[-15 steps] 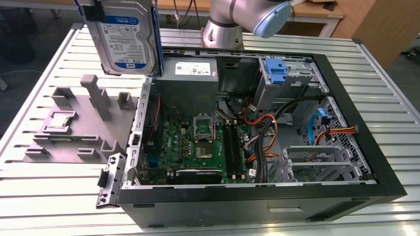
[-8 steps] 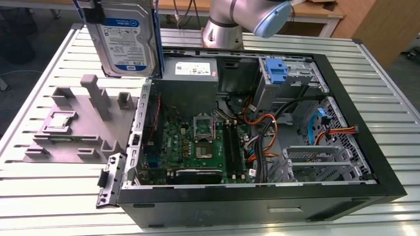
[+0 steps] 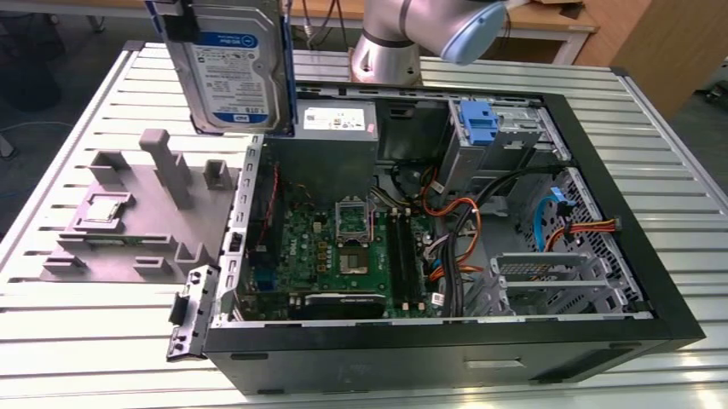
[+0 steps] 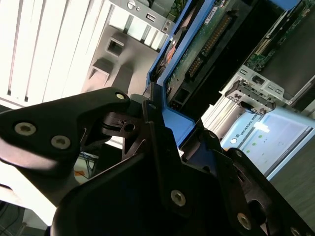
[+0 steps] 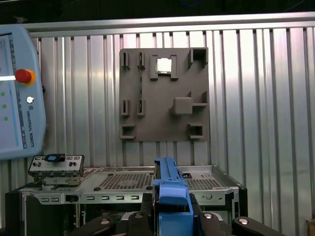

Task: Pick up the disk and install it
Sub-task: 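Pick up the disk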

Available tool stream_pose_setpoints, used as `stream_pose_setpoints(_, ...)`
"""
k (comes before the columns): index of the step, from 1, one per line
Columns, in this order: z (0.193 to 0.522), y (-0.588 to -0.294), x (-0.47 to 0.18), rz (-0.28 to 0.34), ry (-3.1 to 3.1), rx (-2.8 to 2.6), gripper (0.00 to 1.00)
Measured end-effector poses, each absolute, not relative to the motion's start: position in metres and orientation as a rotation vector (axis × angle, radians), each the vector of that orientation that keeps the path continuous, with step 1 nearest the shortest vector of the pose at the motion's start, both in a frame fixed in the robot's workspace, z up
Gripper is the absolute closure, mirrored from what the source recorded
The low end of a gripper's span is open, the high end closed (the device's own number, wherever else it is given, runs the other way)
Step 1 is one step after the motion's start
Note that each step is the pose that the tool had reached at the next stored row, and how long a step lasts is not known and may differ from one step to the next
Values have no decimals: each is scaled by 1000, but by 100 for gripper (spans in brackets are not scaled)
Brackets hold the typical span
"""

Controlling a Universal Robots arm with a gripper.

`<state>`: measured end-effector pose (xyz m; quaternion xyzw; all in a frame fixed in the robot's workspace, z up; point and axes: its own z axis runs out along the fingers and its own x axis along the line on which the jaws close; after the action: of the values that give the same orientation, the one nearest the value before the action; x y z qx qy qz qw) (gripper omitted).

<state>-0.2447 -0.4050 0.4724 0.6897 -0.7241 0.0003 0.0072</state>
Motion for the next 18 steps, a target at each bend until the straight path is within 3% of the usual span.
stream_pose_setpoints(18, 472, -405, -207, 1, -2264, 2157, 64)
